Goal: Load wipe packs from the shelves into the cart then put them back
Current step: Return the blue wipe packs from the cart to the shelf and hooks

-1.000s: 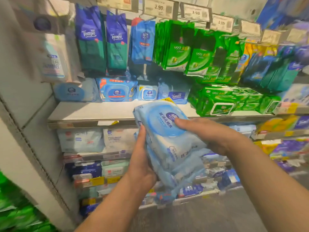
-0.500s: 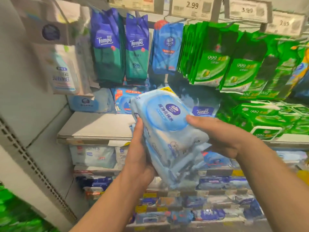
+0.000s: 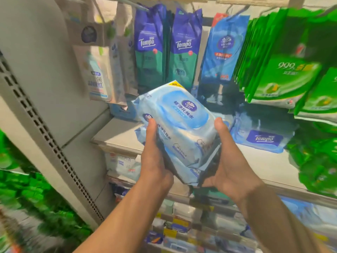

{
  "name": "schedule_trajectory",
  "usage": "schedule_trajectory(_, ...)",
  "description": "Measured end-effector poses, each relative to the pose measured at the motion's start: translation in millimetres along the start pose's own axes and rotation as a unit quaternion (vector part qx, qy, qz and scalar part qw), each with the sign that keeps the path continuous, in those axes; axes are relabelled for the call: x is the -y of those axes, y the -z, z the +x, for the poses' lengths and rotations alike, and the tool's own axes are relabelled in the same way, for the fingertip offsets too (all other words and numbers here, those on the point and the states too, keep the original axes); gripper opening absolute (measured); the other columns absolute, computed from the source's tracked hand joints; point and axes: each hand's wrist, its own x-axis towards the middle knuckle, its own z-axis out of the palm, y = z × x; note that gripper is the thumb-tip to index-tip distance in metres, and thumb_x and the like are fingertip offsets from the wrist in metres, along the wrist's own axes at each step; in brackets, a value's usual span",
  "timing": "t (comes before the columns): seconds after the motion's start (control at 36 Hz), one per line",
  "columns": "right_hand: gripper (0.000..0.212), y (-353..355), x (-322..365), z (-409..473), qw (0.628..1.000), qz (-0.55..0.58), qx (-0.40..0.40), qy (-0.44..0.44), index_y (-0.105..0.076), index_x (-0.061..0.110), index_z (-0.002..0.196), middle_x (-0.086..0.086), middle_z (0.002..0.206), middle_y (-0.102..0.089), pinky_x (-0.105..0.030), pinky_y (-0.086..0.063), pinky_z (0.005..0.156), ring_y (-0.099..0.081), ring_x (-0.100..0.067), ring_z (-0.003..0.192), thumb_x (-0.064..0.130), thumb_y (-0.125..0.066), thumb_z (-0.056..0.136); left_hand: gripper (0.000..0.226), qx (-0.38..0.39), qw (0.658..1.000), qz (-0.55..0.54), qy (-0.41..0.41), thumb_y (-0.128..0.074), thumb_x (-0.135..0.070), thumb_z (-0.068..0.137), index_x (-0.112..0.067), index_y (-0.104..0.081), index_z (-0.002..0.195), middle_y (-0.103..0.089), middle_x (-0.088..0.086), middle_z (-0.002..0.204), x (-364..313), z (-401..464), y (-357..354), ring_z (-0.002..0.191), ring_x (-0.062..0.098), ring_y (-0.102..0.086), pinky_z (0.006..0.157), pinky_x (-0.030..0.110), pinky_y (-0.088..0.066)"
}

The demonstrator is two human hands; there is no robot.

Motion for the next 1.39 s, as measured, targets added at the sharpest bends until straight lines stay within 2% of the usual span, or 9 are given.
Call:
schedule_trajectory(0.19,0.059,-22.8,8.8,13.1,0.993,0.065,0.085,0.046,-0.071,0.037,0.123,0.000,0.120,-0.074,-0.053,-0.049,0.105,-0.069,-0.026,0.114,0.075,-0.057,0.080,0.120,-0.061,0.998,-0.007,0.032,-0.080,-0.089,0.043,-0.045,-0.041,0.148,-0.066,-0.003,0.136,3.9,30.0,14.6,0.117,0.030,-0.069,0.100,0.059,-0.051)
schedule_trajectory(0.28,0.048,-27.2,9.7,21.6,0.987,0.120,0.081,0.074,-0.071,0.030,0.125,-0.005,0.124,-0.073,-0.057,-0.044,0.110,-0.067,-0.031,0.119,0.059,-0.060,0.089,0.106,-0.027,0.998,0.046,0.018,-0.068,-0.093,0.052,-0.043,-0.050,0.143,-0.069,-0.003,0.131,-6.6,36.9,16.3,0.112,0.029,-0.071,0.089,0.059,-0.057)
schedule_trajectory(0.42,0.046,-28.2,16.0,31.6,0.976,0.173,0.086,0.100,-0.068,0.026,0.130,-0.006,0.126,-0.072,-0.060,-0.045,0.108,-0.065,-0.034,0.121,0.050,-0.055,0.093,0.065,-0.006,0.994,0.097,-0.039,-0.044,-0.079,0.087,-0.031,-0.071,0.122,-0.077,-0.007,0.104,-37.4,55.1,25.9,0.082,0.014,-0.073,0.068,0.031,-0.056)
schedule_trajectory(0.5,0.044,-27.7,19.8,36.7,0.973,0.175,0.072,0.131,-0.068,0.024,0.131,-0.006,0.126,-0.071,-0.056,-0.050,0.103,-0.067,-0.032,0.116,0.045,-0.051,0.095,0.072,0.033,0.991,0.120,-0.043,-0.041,-0.081,0.086,-0.025,-0.072,0.117,-0.070,-0.004,0.078,-59.0,69.8,37.0,0.070,0.016,-0.064,0.082,0.038,-0.052)
schedule_trajectory(0.89,0.040,-24.5,21.3,66.2,0.988,0.014,0.007,0.151,-0.071,0.020,0.124,-0.014,0.118,-0.074,-0.057,-0.049,0.103,-0.068,-0.038,0.112,0.038,-0.059,0.090,0.086,0.096,0.945,0.311,0.021,-0.059,-0.084,0.054,-0.028,-0.073,0.117,-0.078,0.003,0.109,-98.7,90.9,61.0,0.100,0.020,-0.071,0.099,0.044,-0.053)
schedule_trajectory(1.03,0.037,-25.0,14.7,77.8,0.978,-0.018,-0.023,0.206,-0.063,0.013,0.130,-0.010,0.115,-0.074,-0.036,-0.060,0.074,-0.072,-0.028,0.101,0.022,-0.060,0.094,0.094,0.136,0.913,0.385,0.023,-0.068,-0.096,0.044,-0.037,-0.072,0.118,-0.075,-0.007,0.120,-103.7,101.9,72.7,0.115,0.019,-0.069,0.110,0.051,-0.046)
schedule_trajectory(1.14,0.043,-28.3,9.4,86.0,0.966,-0.055,-0.036,0.250,-0.064,0.019,0.117,-0.004,0.106,-0.074,-0.041,-0.056,0.086,-0.069,-0.021,0.099,0.022,-0.066,0.074,0.106,0.157,0.883,0.442,0.009,-0.065,-0.098,0.038,-0.026,-0.072,0.115,-0.073,-0.001,0.124,-102.8,106.6,80.6,0.118,0.024,-0.067,0.111,0.049,-0.045)
schedule_trajectory(1.25,0.044,-31.4,2.5,94.6,0.955,-0.102,-0.037,0.276,-0.061,0.023,0.109,0.000,0.101,-0.071,-0.028,-0.058,0.069,-0.070,-0.010,0.086,0.024,-0.066,0.066,0.062,0.226,0.848,0.479,0.001,-0.077,-0.064,0.063,-0.023,-0.072,0.110,-0.077,-0.004,0.113,-104.1,107.1,83.6,0.108,0.015,-0.072,0.097,0.037,-0.053)
schedule_trajectory(1.39,0.075,-33.6,-11.3,107.8,0.932,-0.178,-0.030,0.314,-0.054,0.030,0.127,-0.004,0.123,-0.065,-0.038,-0.056,0.088,-0.065,-0.014,0.106,0.040,-0.071,0.055,0.079,0.279,0.836,0.472,0.024,-0.095,-0.044,0.060,-0.021,-0.065,0.129,-0.073,0.002,0.125,-113.8,111.0,96.0,0.118,0.022,-0.068,0.103,0.041,-0.053)
